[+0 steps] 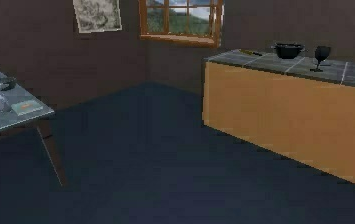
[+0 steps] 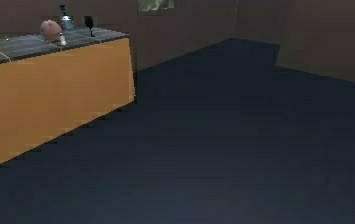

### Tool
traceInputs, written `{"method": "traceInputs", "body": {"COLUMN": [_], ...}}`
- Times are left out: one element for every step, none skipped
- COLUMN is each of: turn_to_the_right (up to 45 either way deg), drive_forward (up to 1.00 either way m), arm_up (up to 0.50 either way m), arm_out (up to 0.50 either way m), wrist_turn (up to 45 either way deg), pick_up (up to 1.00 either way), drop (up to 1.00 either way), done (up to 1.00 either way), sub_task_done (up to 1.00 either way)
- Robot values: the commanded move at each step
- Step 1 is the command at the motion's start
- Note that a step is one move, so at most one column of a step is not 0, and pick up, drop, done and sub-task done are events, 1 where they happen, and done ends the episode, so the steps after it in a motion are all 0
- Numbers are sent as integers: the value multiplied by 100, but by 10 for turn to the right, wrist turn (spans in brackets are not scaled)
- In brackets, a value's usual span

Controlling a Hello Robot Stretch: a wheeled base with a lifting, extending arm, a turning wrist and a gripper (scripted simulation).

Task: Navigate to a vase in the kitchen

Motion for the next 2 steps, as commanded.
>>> {"method": "traceInputs", "body": {"turn_to_the_right": [-60, 0], "drive_forward": [0, 100], "arm_up": [0, 0], "arm_out": [0, 0], "wrist_turn": [0, 0], "pick_up": [0, 0], "drop": [0, 0], "done": [0, 0], "sub_task_done": [0, 0]}}
